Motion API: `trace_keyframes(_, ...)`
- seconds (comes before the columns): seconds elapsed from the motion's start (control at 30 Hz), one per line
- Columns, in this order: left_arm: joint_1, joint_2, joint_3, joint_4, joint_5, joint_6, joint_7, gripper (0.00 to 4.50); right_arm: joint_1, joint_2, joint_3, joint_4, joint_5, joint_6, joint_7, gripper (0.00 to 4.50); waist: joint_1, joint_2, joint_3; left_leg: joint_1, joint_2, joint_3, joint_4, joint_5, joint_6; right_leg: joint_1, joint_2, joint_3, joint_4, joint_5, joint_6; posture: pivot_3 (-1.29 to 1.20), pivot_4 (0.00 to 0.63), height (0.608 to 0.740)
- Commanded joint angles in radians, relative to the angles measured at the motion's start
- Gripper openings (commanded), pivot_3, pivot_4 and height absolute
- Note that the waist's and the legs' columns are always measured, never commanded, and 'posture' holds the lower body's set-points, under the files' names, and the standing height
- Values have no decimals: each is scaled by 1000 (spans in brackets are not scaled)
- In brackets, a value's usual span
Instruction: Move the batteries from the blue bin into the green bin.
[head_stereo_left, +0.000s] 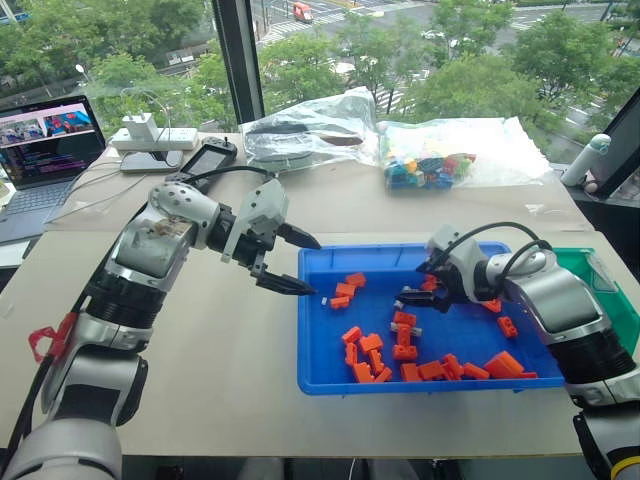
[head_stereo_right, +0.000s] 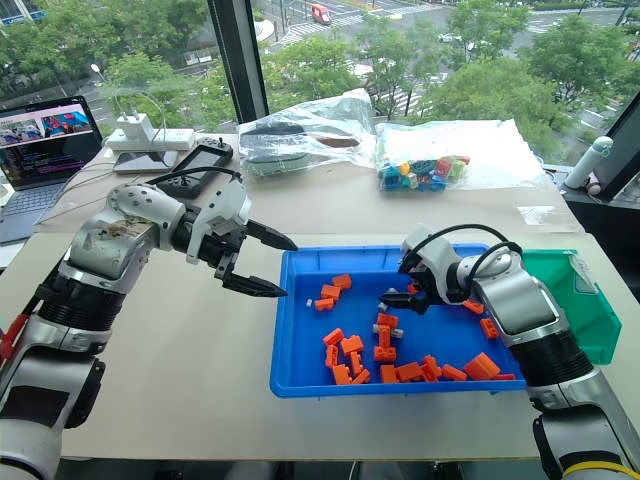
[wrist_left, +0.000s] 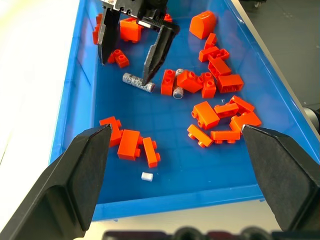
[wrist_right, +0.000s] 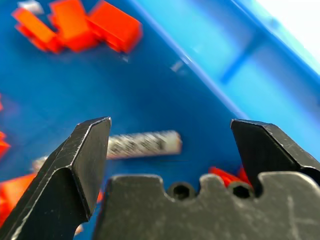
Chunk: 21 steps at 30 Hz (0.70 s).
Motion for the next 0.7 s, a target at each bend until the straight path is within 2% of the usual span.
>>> trace_keyframes(0.03,-3,14,25,-29,-5,-11,4,4500,-4,13,9,-15,-9,-7,4,4452,-3,0,0,0,0,0,0,0,0,0,0,0,0,0,0,0,150,737)
trace_keyframes(0.27,-4,14,24,-27,-5,-11,10,4500,6,25,8,-36,-3,10,6,4452,-1,0,0,0,0,0,0,0,0,0,0,0,0,0,0,0,150,737)
trace_keyframes(0.57,-8,6,24,-26,-10,-13,12,4500,50,-17,41,-81,-6,60,40,4452,0,0,0,0,0,0,0,0,0,0,0,0,0,0,0,0,150,737)
trace_keyframes(0.67,-8,4,23,-25,-9,-16,12,4500,51,-6,35,-86,-3,76,31,3811,-1,0,0,0,0,0,0,0,0,0,0,0,0,0,0,0,150,737)
trace_keyframes(0.7,-8,2,23,-25,-10,-16,13,4500,52,-5,36,-86,-3,79,30,3435,-1,0,0,0,0,0,0,0,0,0,0,0,0,0,0,0,150,737)
